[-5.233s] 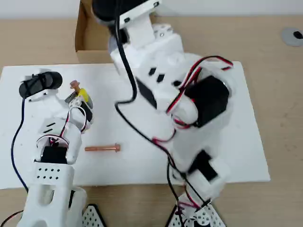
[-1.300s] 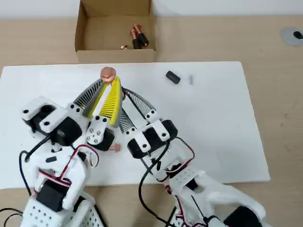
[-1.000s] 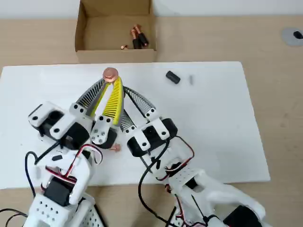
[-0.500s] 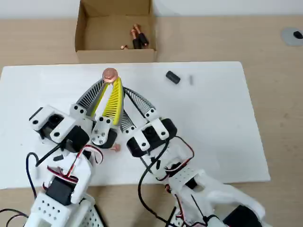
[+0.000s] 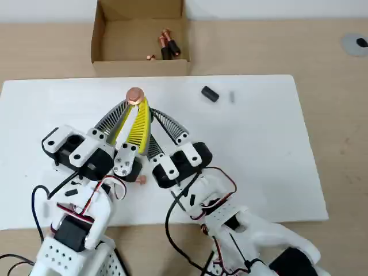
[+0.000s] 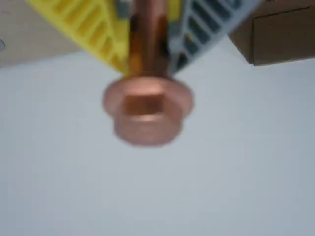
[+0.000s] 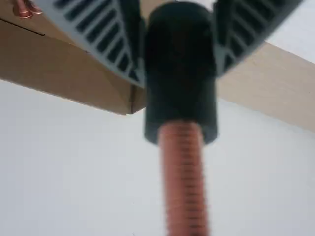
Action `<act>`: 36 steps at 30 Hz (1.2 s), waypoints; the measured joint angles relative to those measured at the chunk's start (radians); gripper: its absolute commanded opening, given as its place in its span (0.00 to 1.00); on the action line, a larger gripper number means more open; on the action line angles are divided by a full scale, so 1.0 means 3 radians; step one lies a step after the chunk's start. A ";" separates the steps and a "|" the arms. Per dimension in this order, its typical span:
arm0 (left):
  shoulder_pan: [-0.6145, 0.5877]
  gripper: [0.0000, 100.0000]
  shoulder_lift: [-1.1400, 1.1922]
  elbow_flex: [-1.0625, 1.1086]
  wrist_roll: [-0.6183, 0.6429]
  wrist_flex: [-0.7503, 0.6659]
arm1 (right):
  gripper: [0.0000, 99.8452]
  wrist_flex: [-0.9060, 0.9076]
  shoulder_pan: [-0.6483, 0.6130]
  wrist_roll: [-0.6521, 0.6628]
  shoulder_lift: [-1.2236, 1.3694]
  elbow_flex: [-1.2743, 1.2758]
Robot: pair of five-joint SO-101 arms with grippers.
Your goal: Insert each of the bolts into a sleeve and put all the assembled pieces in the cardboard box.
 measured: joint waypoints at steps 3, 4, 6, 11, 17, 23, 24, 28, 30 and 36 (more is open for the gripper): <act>0.0000 0.01 0.0000 0.0000 0.0000 0.0010 | 0.01 0.0000 0.0000 0.0000 0.0000 0.0000; 0.0000 0.01 0.0000 0.0000 0.0000 0.0020 | 0.01 0.0000 0.0000 0.0000 0.0000 0.0000; 0.0000 0.01 0.0000 0.0000 0.0000 0.0020 | 0.01 0.0000 0.0000 0.0000 0.0000 0.0000; 0.0000 0.01 0.0000 0.0000 -0.0015 0.0020 | 0.01 0.0000 0.0000 0.0000 0.0000 0.0000; -0.0118 0.01 0.0000 0.0010 -0.0113 0.0020 | 0.01 0.0000 -0.0005 0.0000 0.0000 0.0000; -0.0159 0.01 0.0000 0.0010 -0.0113 0.0020 | 0.01 0.0000 -0.0010 0.0005 0.0000 0.0000; -0.0159 0.01 0.0000 0.0010 -0.0113 0.0020 | 0.01 0.0000 -0.0010 0.0005 0.0000 0.0000; -0.0159 0.01 0.0000 0.0010 -0.0113 0.0020 | 0.01 0.0000 -0.0010 0.0005 0.0000 0.0000; -0.0159 0.01 0.0000 0.0010 -0.0113 0.0020 | 0.01 0.0000 -0.0010 0.0005 0.0000 0.0000; -0.0184 0.01 0.0000 0.0010 -0.0113 0.0020 | 0.01 0.0000 -0.0015 -0.0087 0.0000 0.0000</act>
